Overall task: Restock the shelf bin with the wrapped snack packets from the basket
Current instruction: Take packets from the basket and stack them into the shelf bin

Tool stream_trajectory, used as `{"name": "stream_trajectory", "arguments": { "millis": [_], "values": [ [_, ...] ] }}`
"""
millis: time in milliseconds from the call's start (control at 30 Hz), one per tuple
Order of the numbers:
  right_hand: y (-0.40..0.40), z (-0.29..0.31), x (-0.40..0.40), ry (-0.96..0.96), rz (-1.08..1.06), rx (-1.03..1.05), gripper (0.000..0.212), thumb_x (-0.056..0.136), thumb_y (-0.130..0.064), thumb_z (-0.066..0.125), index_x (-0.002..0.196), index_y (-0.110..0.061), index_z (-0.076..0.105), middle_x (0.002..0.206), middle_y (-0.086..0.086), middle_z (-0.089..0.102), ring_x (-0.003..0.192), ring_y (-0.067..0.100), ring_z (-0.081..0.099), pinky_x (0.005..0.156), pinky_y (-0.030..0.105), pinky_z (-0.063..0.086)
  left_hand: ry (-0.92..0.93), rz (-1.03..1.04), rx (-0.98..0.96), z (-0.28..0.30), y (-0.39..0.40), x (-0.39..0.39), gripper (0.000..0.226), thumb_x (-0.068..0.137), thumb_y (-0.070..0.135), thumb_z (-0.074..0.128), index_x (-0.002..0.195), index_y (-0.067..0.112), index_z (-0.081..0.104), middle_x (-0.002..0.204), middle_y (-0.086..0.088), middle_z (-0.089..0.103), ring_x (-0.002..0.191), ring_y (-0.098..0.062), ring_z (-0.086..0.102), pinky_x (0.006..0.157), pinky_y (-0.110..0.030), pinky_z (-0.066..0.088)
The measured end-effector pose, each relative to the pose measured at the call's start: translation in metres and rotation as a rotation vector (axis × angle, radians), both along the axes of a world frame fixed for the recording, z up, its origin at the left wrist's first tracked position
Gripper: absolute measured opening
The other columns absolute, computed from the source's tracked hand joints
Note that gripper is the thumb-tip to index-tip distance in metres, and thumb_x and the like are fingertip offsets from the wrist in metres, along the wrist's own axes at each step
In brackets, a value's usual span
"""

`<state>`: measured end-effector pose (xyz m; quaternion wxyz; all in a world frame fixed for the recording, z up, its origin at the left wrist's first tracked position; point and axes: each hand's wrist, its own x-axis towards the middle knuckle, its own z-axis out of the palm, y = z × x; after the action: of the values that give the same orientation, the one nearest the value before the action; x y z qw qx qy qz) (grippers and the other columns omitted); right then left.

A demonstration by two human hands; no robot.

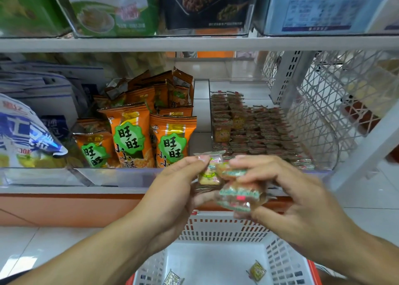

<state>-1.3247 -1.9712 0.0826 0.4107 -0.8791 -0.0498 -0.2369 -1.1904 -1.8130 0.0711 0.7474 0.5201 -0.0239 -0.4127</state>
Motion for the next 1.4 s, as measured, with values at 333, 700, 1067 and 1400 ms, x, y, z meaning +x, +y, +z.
{"name": "stream_trajectory", "arguments": {
  "millis": [333,700,1067,1400],
  "values": [
    [0.001,0.004,-0.002,0.327,0.127,0.364,0.043,0.061,-0.043,0.091,0.099,-0.035,0.073,0.134,-0.018,0.063,0.131,0.008,0.055,0.105,0.035,0.046,-0.056,-0.048,-0.040,0.004,0.008,0.011,0.069,0.066,0.005,0.082,0.130,0.011,0.057,0.105,-0.014,0.076,0.077,-0.017,0.072,0.063,-0.024,0.058],
    [0.007,-0.001,0.008,0.474,-0.065,1.148,0.046,0.076,-0.050,0.070,0.109,-0.018,0.078,0.108,0.010,0.077,0.081,0.010,0.068,0.060,0.016,0.053,-0.143,-0.006,-0.041,0.005,0.006,0.003,0.064,0.067,0.006,0.081,0.126,0.010,0.056,0.106,-0.013,0.076,0.078,-0.018,0.075,0.054,-0.024,0.055],
    [0.021,-0.014,0.008,0.476,-0.153,1.265,0.042,0.098,-0.038,0.050,0.108,-0.006,0.077,0.111,0.019,0.074,0.103,0.030,0.072,0.088,0.042,0.061,-0.170,-0.030,0.011,-0.009,-0.002,-0.015,0.062,0.064,0.008,0.085,0.119,0.005,0.058,0.107,-0.015,0.077,0.089,-0.028,0.077,0.070,-0.028,0.060],
    [0.000,0.003,0.007,0.572,0.060,1.405,0.039,0.084,0.004,0.053,0.120,0.008,0.067,0.126,0.027,0.066,0.123,0.038,0.062,0.099,0.040,0.053,-0.127,-0.059,0.189,-0.009,-0.004,-0.005,0.021,0.098,0.028,0.060,0.107,0.010,0.067,0.105,-0.016,0.078,0.095,-0.027,0.075,0.086,-0.040,0.059]
  ]
}}
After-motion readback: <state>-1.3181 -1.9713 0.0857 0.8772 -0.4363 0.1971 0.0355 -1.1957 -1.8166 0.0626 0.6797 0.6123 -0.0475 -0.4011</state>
